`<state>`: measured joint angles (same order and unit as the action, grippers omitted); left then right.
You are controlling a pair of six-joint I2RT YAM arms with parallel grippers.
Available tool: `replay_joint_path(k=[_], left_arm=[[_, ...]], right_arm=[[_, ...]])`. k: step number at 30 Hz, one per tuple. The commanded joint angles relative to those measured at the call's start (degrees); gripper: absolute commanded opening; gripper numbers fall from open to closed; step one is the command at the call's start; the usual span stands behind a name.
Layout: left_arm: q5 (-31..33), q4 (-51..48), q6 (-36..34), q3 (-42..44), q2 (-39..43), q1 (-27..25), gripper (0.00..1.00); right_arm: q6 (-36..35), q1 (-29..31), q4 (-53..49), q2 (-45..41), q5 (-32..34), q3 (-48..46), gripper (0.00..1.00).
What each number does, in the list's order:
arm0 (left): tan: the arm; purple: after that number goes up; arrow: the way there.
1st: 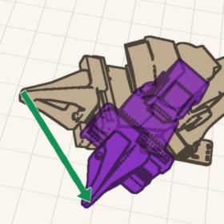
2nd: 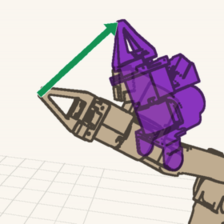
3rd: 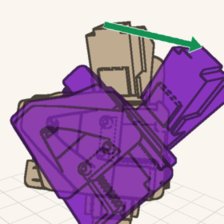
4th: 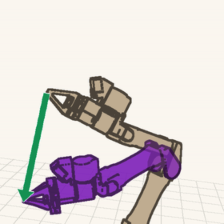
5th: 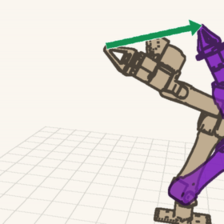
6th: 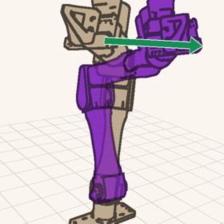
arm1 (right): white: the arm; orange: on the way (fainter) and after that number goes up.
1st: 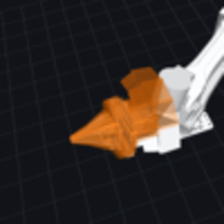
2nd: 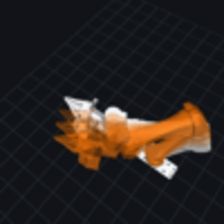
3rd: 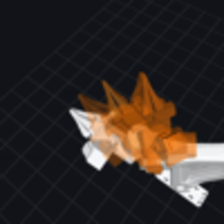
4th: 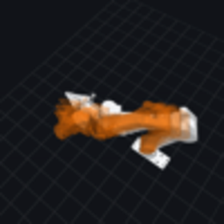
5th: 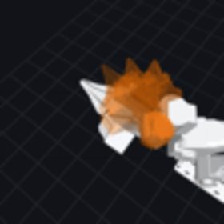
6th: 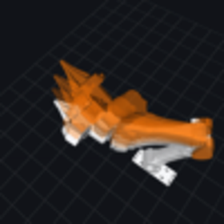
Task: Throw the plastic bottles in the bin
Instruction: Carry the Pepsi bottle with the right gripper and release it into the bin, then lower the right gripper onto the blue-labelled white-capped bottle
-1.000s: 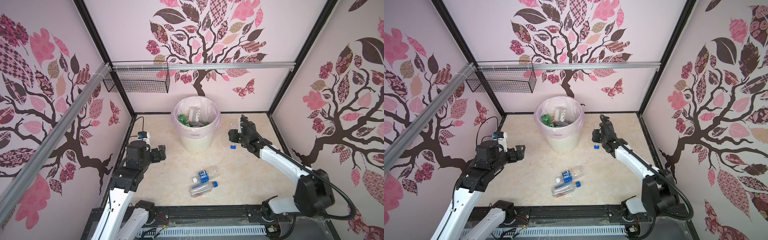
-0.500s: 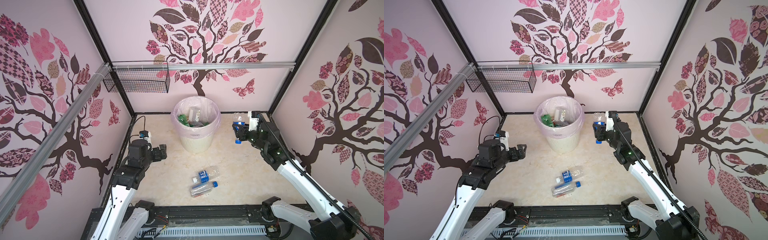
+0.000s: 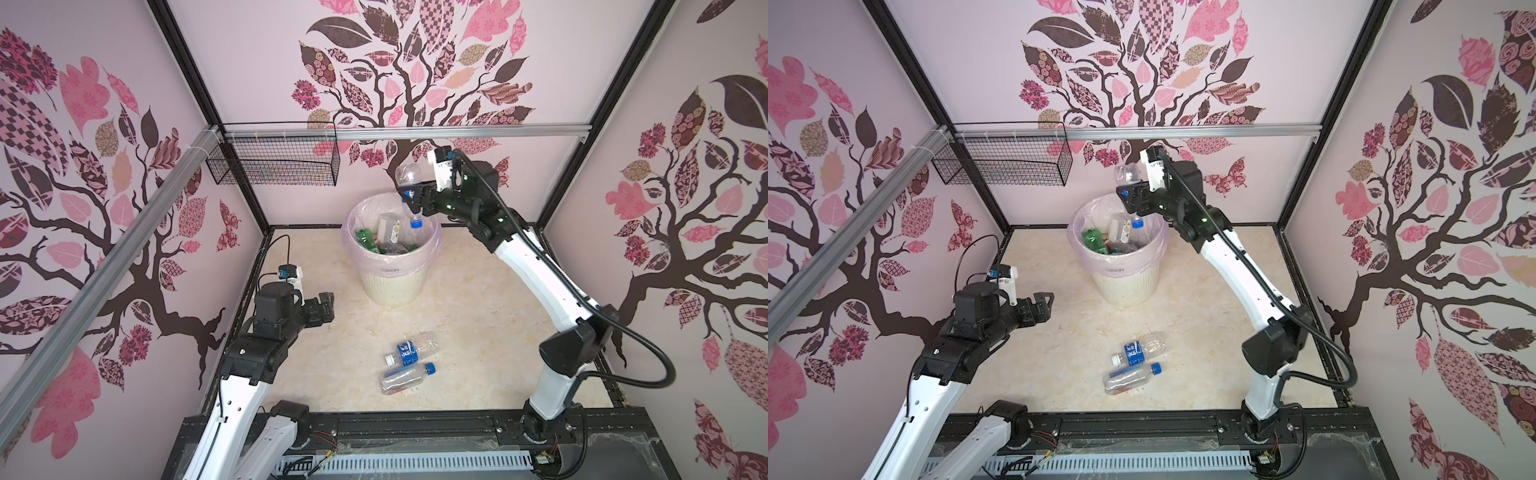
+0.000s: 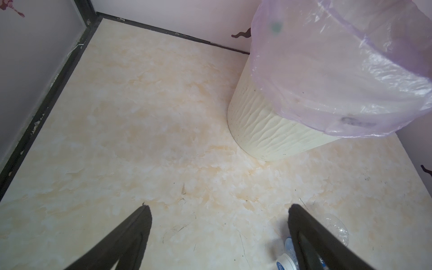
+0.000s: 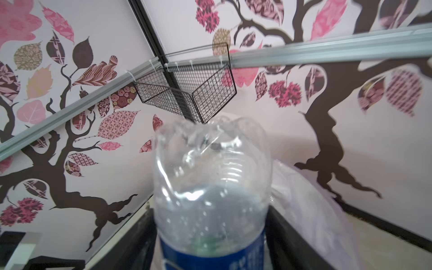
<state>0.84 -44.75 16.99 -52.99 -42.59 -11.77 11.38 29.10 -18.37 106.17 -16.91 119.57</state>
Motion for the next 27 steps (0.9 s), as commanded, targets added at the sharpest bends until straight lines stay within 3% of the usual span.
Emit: replay_joint_path(k=[1,6,12,17,20,24,27], left_arm=[[0.6,-3.6,-1.3,-2.3,2.1,0.0,0.96],[-1.9,-4.9,-3.0,-3.4,1.3,0.0,0.96],[-10.3,-5.1,-5.7,-3.9,-1.4,0.0,0.94],[-13.1,-5.4,-8.3,-4.5,-2.9,0.0,0.93],[-13.7,-3.7,-7.9,-3.9,-3.3,0.0,0.93],[-13.0,-0.4,-5.9,-1.8,-3.6,0.0,0.94],[-13.0,-0.5,-6.2,-1.4,-4.2,0.0,0.94]], right_arm=[[-1.5,-0.7,-13.5,3.2,1.3,4.7,0.8],[-2.6,-0.7,-9.2,-4.7,3.0,-4.5,0.84],[-5.6,-0.7,-12.7,-15.4,3.2,-13.9,0.83],[-7.1,-0.7,-11.4,-27.6,2.9,-28.7,0.83],[-7.8,-0.7,-10.9,-33.1,-0.6,-37.5,0.79],[-8.0,-0.4,-12.6,-35.2,-12.6,-45.9,0.79],[-8.5,0.0,-14.7,-35.4,-12.5,-49.3,0.78]])
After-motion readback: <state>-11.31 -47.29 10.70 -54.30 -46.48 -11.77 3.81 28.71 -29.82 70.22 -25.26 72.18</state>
